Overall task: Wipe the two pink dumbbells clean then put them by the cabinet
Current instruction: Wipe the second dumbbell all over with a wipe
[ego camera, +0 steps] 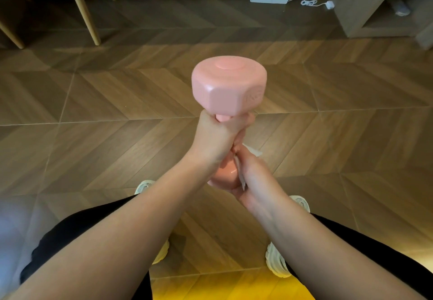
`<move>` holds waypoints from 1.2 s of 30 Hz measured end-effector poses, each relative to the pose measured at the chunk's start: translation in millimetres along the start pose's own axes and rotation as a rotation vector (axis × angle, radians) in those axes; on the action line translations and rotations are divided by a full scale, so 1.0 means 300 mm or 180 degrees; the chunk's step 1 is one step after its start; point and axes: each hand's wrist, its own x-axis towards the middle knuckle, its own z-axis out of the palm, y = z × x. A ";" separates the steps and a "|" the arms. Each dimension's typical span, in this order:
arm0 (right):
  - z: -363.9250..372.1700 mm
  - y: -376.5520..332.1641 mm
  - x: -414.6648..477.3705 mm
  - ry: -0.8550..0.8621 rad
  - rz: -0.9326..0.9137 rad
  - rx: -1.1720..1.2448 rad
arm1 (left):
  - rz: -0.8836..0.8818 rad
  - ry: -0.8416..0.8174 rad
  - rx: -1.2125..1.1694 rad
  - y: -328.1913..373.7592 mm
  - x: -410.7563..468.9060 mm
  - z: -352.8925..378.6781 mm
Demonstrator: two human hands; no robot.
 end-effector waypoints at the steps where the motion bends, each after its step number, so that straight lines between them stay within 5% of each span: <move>1: -0.010 0.002 0.003 -0.0067 0.0012 0.0009 | 0.0010 0.0033 -0.0084 0.005 0.004 -0.003; 5: -0.041 0.007 -0.004 -0.0441 -0.0101 0.0225 | -0.0068 0.0049 -0.0592 0.016 0.017 -0.029; 10: -0.017 0.000 0.007 -0.0180 0.0002 -0.0118 | -0.0012 -0.0281 -0.0339 -0.002 -0.003 -0.004; 14: -0.061 -0.042 -0.010 -0.0829 0.0268 -0.0067 | 0.0075 -0.0683 -0.0725 0.025 0.018 -0.040; 23: -0.021 0.029 -0.002 -0.0373 -0.0018 0.0120 | -0.0144 0.0902 -0.0501 0.019 0.024 -0.022; 28: 0.017 0.016 0.045 0.0067 -0.0272 -0.0122 | 0.0243 0.0742 -0.0326 0.011 0.011 -0.007; 36: -0.015 0.012 0.031 -0.0296 -0.0545 -0.0058 | 0.0234 0.0651 -0.0788 0.030 0.040 -0.031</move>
